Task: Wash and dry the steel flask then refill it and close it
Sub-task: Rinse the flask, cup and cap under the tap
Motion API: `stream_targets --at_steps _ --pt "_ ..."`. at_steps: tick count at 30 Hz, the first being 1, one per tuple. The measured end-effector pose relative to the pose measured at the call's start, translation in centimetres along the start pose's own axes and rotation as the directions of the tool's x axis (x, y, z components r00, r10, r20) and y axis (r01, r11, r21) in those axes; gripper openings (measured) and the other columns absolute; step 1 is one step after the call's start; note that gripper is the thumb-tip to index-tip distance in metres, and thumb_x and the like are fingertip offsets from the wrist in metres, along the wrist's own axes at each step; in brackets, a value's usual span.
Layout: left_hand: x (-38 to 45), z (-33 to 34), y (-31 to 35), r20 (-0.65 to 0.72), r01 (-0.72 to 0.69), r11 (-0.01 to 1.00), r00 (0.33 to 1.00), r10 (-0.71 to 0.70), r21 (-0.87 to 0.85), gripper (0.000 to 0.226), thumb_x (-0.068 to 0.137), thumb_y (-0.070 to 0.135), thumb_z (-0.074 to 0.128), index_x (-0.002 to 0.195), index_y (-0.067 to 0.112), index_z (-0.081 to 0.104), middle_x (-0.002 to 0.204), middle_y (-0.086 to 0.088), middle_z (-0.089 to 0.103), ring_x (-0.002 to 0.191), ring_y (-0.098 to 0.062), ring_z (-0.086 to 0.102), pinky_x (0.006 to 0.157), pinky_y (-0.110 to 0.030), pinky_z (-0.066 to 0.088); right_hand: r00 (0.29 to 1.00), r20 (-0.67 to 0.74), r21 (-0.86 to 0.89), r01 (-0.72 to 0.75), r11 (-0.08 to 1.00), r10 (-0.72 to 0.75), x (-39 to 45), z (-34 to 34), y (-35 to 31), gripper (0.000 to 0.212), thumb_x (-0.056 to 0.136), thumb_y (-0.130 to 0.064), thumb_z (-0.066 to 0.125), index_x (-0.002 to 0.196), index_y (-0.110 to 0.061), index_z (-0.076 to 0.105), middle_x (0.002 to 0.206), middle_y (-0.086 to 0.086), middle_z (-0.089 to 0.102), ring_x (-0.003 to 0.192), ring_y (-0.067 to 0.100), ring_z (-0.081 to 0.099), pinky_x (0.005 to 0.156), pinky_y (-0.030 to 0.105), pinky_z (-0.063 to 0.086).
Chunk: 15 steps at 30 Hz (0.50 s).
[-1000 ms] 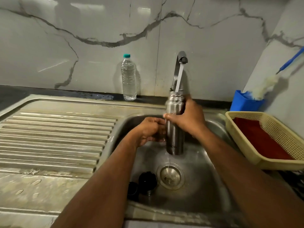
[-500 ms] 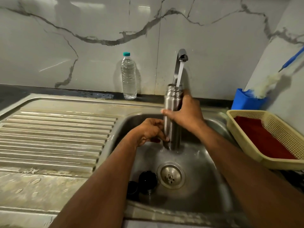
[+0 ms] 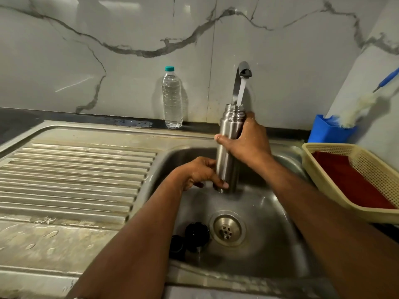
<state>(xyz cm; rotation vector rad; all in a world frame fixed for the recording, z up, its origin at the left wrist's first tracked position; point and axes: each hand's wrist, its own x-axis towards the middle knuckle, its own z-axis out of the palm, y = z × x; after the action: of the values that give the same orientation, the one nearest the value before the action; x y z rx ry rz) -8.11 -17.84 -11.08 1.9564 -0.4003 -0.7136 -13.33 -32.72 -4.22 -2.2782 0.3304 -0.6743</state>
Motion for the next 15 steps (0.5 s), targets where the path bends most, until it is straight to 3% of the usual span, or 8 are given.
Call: stream_targets --at_steps 4,8,11,13,15 --pt "-0.1 0.0 0.2 0.039 0.008 0.999 0.999 -0.007 -0.035 0.051 0.07 0.007 0.092 0.113 0.029 0.077 0.106 0.004 0.081 0.113 -0.019 0.072 0.104 -0.051 0.054 0.998 0.057 -0.08 0.02 0.997 -0.016 0.0 0.0 0.1 0.081 0.077 -0.044 0.087 0.139 -0.019 0.041 0.128 0.003 0.064 0.11 0.022 0.066 0.082 0.03 0.05" --pt "-0.2 -0.1 0.2 0.022 0.036 0.997 0.999 -0.035 -0.074 0.038 0.08 0.0 0.083 0.107 0.025 0.075 0.102 0.003 0.082 0.111 -0.02 0.074 0.104 -0.051 0.056 0.987 0.162 -0.298 0.06 0.953 -0.012 0.3 -1.0 0.1 0.084 0.077 -0.054 0.084 0.139 -0.017 0.04 0.125 0.005 0.064 0.1 0.022 0.064 0.078 0.034 0.052" --pt "0.2 -0.5 -0.1 -0.153 0.071 0.99 0.984 -0.09 -0.124 0.037 0.088 -0.006 0.071 0.116 0.019 0.075 0.107 -0.003 0.08 0.108 -0.024 0.075 0.095 -0.051 0.062 0.933 0.358 -0.596 0.253 0.762 -0.03 0.2 -1.5 -0.4 0.099 0.075 -0.06 0.082 0.145 -0.01 0.034 0.12 0.008 0.065 0.089 0.024 0.061 0.071 0.033 0.046" --pt "0.7 -0.8 -0.4 -0.278 0.049 0.974 0.954 -0.111 -0.22 0.033 0.091 -0.005 0.069 0.118 0.015 0.074 0.105 -0.008 0.078 0.099 -0.024 0.075 0.078 -0.044 0.066 0.892 0.45 -0.69 0.371 0.622 -0.033 -0.1 -1.3 -0.8 0.107 0.074 -0.057 0.084 0.149 -0.008 0.027 0.11 0.007 0.063 0.088 0.025 0.062 0.072 0.036 0.049" --pt "0.8 -1.0 -0.5 -0.338 0.033 0.948 0.93 -0.145 -0.317 0.028 0.096 -0.002 0.065 0.12 0.011 0.071 0.101 -0.008 0.077 0.091 -0.02 0.073 0.067 -0.035 0.059 0.839 0.545 -0.724 0.473 0.502 -0.004 -0.2 -1.2 -1.0 0.098 0.072 -0.049 0.088 0.145 -0.013 0.033 0.101 0.002 0.058 0.086 0.021 0.059 0.078 0.041 0.054"
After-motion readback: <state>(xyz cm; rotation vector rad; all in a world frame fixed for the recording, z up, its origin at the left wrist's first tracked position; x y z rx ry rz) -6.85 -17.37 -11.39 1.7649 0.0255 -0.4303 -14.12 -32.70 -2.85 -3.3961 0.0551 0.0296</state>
